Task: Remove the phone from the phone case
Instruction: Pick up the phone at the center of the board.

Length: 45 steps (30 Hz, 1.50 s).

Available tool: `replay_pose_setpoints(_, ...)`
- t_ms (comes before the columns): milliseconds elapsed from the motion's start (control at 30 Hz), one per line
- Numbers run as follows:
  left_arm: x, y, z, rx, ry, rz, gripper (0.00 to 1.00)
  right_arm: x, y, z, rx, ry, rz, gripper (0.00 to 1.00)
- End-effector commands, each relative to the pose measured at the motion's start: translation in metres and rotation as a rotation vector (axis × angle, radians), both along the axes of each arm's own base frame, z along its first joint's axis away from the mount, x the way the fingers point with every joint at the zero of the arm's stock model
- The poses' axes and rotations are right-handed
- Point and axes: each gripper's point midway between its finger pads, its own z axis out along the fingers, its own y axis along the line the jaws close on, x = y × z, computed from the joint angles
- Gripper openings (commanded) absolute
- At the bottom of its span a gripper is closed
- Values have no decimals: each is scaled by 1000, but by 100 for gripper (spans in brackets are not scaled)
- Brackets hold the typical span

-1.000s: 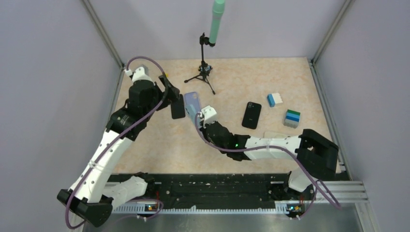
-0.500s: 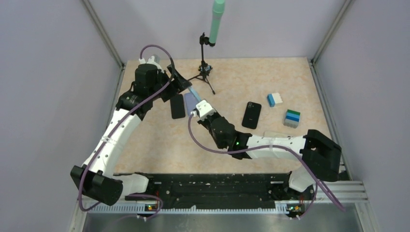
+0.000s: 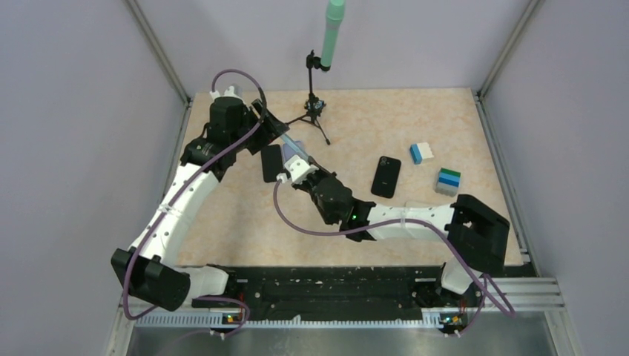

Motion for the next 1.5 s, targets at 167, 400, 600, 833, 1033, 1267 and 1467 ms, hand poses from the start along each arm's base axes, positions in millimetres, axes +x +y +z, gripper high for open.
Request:
replay_pose_setpoints(167,4,4,-2,-29,-5,13,53,5,31,64,99,-156,35,0)
replay_pose_setpoints(400,5,2,-1,-39,-20,-33,15,7,45,57,90,-139,61,0)
replay_pose_setpoints(600,5,-6,-4,-35,-31,-117,0,1,52,49,118,-63,122,37)
replay_pose_setpoints(833,2,-7,8,112,-174,-265,0,-35,46,28,234,279,494,91)
replay_pose_setpoints(1033,-7,-15,8,160,-269,-400,0,-71,2,43,476,474,728,92)
replay_pose_setpoints(1267,-41,-52,37,47,-417,-692,0,-64,-41,49,737,748,823,88)
replay_pose_setpoints(1467,-79,-75,64,-100,-530,-910,0,-60,-48,50,829,776,910,88)
